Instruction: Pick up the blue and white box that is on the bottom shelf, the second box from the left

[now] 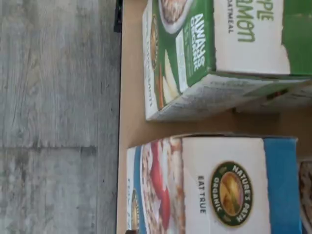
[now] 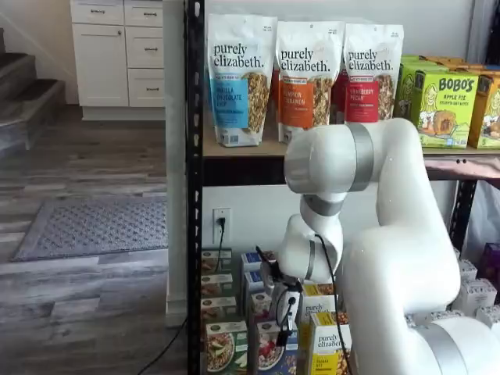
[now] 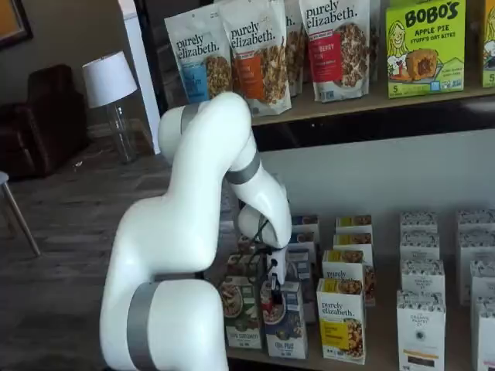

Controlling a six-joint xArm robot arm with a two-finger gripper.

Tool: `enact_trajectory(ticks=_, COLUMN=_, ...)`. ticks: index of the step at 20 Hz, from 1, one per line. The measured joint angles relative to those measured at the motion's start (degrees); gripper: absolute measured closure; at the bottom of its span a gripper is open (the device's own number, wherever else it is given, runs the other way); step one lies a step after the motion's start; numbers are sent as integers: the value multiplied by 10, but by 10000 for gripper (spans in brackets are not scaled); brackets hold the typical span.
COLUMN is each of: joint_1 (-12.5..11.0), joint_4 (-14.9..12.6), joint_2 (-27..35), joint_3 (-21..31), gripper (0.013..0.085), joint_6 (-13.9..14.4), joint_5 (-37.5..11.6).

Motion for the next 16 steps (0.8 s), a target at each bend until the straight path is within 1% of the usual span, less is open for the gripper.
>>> enact_trajectory(ticks=1, joint_1=-1, joint_4=-15, joint_2=2, joint_3=-3, gripper=130, joint_6=12, joint_5=4)
enact_trajectory(ticks=6, joint_1=-4, joint_4=-71, joint_2=7, joint_3=-11, gripper=130, joint_6=61, joint_5=23)
enact_trajectory(ticks=7, joint_1=-4, joint_4=-78, joint_2=8, joint_3=-11, gripper=130, joint_6=68, joint_5=24)
enact_trajectory(ticks=11, joint_1=-2, joint_4=-93, joint_2=11, joint_3=-11, gripper=130, joint_6=83, joint_5=27)
enact_trajectory(ticks=16, joint_1=0, joint_4=-103, joint_2=13, joint_3=-10, gripper=130, joint_6=93, joint_5=27)
